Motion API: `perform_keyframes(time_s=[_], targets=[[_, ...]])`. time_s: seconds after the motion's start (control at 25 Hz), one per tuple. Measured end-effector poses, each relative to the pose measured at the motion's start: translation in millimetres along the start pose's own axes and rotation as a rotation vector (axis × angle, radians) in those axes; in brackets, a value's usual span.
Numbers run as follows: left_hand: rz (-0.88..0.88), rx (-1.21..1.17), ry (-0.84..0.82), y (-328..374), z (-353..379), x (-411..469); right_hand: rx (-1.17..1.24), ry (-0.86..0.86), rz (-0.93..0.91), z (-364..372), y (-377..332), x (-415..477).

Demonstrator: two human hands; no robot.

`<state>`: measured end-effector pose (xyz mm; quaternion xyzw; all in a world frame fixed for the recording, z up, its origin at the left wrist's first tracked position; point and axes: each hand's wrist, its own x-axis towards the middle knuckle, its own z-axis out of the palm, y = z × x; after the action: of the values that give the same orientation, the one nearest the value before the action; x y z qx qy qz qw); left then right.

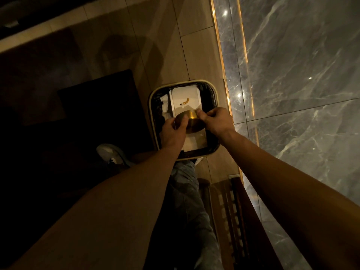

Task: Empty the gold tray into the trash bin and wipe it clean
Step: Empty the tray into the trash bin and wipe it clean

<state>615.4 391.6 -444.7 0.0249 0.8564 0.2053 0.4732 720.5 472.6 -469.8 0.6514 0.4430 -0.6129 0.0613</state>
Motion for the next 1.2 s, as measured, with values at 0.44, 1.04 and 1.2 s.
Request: perform_keyframes(time_s=[0.44, 1.04, 1.2], targets=[[0.421, 0.498, -0.093, -7, -10, -12, -0.009, 0.001, 0.070, -13, -6, -1], [0.753, 0.991, 0.002, -6, -12, -4, -0.053, -0.081, 0.095, -32, -18, -11], [0.874, 1.066, 0.054, -5, -10, 1, -0.071, -0.092, 0.087, -34, -17, -11]])
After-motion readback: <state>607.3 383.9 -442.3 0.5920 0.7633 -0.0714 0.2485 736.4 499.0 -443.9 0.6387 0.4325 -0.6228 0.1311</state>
